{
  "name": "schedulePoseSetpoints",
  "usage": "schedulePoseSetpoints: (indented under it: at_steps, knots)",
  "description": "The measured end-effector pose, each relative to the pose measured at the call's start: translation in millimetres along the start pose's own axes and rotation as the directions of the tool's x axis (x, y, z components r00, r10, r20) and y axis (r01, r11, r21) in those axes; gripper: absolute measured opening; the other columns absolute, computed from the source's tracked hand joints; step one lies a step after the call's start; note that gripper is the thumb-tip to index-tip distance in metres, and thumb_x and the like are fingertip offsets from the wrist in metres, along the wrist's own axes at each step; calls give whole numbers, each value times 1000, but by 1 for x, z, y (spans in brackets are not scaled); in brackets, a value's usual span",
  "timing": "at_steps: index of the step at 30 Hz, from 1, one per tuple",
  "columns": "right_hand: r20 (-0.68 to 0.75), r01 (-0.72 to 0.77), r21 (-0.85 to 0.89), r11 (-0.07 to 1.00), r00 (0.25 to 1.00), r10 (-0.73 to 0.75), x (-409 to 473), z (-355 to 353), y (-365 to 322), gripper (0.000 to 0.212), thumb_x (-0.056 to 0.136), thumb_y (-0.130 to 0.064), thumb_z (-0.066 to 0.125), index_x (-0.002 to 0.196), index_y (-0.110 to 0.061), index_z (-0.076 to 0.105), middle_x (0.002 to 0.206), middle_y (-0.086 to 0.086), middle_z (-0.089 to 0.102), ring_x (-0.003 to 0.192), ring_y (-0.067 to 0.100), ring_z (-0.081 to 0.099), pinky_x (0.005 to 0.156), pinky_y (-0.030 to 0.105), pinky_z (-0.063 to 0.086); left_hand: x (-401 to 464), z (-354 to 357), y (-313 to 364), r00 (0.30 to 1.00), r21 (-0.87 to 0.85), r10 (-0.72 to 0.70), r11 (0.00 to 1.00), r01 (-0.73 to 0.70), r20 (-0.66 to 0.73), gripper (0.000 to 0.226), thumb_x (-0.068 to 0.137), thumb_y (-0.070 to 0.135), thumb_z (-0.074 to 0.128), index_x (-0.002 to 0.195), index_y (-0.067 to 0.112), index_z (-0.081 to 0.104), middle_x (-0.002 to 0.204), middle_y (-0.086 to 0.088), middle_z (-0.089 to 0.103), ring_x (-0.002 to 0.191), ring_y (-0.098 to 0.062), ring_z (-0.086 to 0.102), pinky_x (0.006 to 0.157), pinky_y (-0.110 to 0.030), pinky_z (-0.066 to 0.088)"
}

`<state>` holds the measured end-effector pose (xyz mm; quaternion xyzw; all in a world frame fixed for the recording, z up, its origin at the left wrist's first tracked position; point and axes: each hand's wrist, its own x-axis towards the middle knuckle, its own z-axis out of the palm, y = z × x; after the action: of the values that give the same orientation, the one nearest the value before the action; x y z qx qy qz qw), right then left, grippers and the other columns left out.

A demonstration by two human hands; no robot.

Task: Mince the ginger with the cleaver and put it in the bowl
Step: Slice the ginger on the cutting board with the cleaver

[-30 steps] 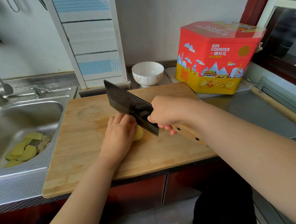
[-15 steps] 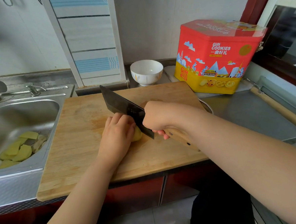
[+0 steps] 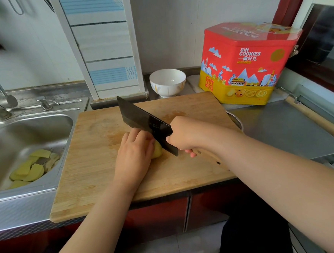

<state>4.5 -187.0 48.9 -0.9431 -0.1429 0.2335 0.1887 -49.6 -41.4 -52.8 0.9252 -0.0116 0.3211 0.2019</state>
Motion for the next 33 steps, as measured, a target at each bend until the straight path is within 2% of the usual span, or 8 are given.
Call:
schedulePoseSetpoints:
  at_steps: [4,11,15,19,25,28,30,33]
  knots:
    - [5,18,23,1000,1000,-18,-6,-14,-2,23,100,-16,47,109,2,58,77,16,60,56,25,53,44,28,47,1,1,-2,1000,-3,20,1000,-20,10,7,89,13,64,94,11,61,97,-4,56,83,-23,46,72,-30,37]
    - [14,21,-13,1000,1000,-21,-11,-18,-9,22,99,-15,46,91,1,60,75,15,59,50,22,50,41,25,44,1,1,-2,999,-34,-1,999,3,44,8,91,16,61,98,12,60,101,-2,55,88,-23,45,75,-32,39]
    - [37,7,4,1000,999,-7,-12,-18,-11,23,99,-14,46,94,2,61,75,15,59,51,23,50,41,25,44,1,0,-1,999,-36,8,999,-6,46,7,91,15,60,98,13,60,101,-2,55,86,-22,44,75,-33,39]
    - [72,-13,26,1000,997,11,-14,-18,-13,24,100,-11,44,96,6,62,81,20,60,62,28,54,46,29,48,1,1,-2,999,-41,-8,999,10,53,9,91,15,61,99,12,61,101,-3,56,87,-23,44,76,-32,38]
    - [100,-66,-2,998,993,66,-15,-14,-22,25,97,-3,43,75,1,54,69,16,55,50,22,50,43,25,47,2,2,-4,998,-30,4,1000,-2,56,9,90,15,61,98,11,59,101,-4,56,86,-24,45,73,-30,36]
    - [-17,31,-14,999,999,-31,-13,-4,-20,27,94,-11,53,67,-10,50,63,6,57,48,18,54,42,28,46,3,3,-5,998,-24,5,1000,-3,58,8,89,14,62,96,11,59,99,-6,56,85,-26,46,72,-30,35]
    - [17,33,-21,999,999,-33,-11,1,-20,22,95,-10,53,73,-6,56,68,9,60,52,20,56,45,29,47,3,3,-5,998,-23,5,1000,-4,64,7,89,13,61,96,11,58,99,-5,56,84,-25,45,71,-30,35]
    - [154,-102,-2,995,983,101,-2,9,-16,26,99,0,40,110,10,61,86,22,60,65,29,55,54,32,49,3,2,-5,998,-27,6,1000,-4,56,6,90,15,58,95,11,59,98,-5,56,84,-25,45,72,-29,33]
